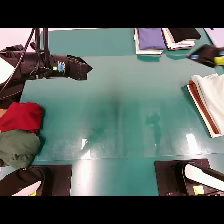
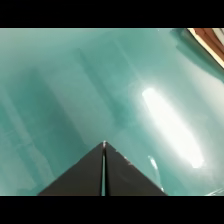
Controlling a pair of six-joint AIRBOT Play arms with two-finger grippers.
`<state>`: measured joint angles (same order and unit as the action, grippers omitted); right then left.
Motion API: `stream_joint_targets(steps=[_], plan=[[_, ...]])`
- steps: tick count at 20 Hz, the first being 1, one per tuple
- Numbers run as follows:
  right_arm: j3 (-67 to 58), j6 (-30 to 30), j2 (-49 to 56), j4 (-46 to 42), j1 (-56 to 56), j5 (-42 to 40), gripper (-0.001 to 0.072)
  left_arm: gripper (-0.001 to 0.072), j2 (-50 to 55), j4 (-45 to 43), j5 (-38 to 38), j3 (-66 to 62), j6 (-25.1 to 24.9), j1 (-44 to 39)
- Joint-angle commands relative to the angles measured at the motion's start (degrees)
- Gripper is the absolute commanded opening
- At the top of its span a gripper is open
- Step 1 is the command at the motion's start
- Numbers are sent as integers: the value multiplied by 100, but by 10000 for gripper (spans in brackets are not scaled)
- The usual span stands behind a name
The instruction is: Fold the shirts.
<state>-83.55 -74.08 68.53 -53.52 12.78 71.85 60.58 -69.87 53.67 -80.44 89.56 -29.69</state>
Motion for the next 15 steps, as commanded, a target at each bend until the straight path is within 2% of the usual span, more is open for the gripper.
stream_joint_targets(steps=[1,3,5,7,15], plan=[[-15,2,-2,-317,-1482,-380,547,25,0,2,52,2,2,-2],[-15,4,0,-369,-2009,-448,535,25,0,2,-52,2,2,-2],[-15,4,0,-369,-2382,-444,240,25,0,2,-168,2,2,-2],[-15,4,-2,-367,-2570,-444,29,25,0,2,-229,2,2,-2],[-15,2,-2,-354,-2638,-420,22,25,0,2,-227,2,2,-2]])
